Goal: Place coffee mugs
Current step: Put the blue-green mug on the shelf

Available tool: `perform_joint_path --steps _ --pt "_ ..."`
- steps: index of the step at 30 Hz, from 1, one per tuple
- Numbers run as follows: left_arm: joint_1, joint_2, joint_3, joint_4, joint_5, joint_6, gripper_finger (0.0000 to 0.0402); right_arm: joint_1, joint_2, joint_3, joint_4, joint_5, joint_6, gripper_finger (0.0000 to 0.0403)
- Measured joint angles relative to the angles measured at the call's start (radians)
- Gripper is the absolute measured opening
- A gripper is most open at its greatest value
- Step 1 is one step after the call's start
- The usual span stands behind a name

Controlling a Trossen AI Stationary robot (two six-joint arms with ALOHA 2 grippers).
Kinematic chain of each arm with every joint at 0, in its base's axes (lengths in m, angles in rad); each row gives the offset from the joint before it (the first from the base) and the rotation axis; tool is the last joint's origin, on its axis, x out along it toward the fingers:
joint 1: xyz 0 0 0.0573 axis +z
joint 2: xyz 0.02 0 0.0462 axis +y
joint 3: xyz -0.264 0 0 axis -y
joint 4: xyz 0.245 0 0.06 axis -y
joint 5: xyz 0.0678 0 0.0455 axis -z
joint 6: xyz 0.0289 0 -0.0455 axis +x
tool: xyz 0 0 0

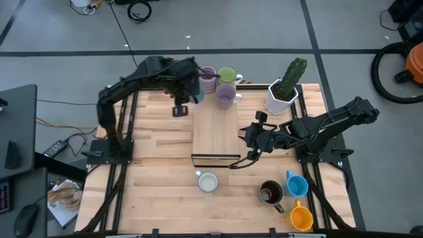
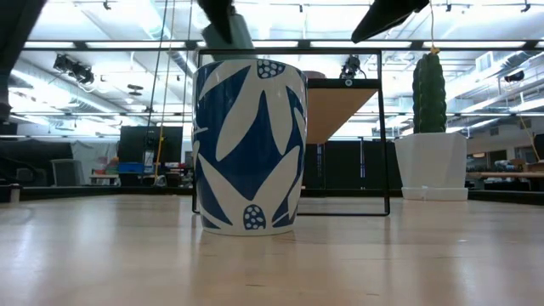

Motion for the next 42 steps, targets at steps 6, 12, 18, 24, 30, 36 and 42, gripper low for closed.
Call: perform_joint_path --steps 6,12,18,24,30,36,42 --pt "-0.001 0.075 0.041 0.007 0.046 0.047 0.0034 0.000 0.000 0.000 -0.004 0.003 0.003 0.0130" --pt "0.003 0.087 0.041 0.007 0.049 0.023 0.0034 0.000 0.000 0.000 -0.005 0.008 -0.009 0.0130" --pt "0.002 0.120 0.041 0.008 0.073 0.017 0.0034 0.000 0.000 0.000 0.001 0.008 -0.013 0.0130" --pt "0.007 0.162 0.040 0.009 0.043 0.025 0.0034 0.002 0.000 0.000 0.014 0.008 -0.013 0.0130" --pt "0.025 0.177 0.040 0.009 0.034 0.016 0.0034 0.002 0.000 0.000 0.016 0.008 -0.016 0.0130" --pt "0.027 0.209 0.040 0.013 0.017 -0.001 0.0034 0.002 0.000 0.000 0.017 0.008 -0.016 0.0130" --pt "0.027 0.219 0.040 0.015 -0.004 0.006 0.0040 0.002 0.000 0.000 0.016 0.007 -0.016 0.0130"
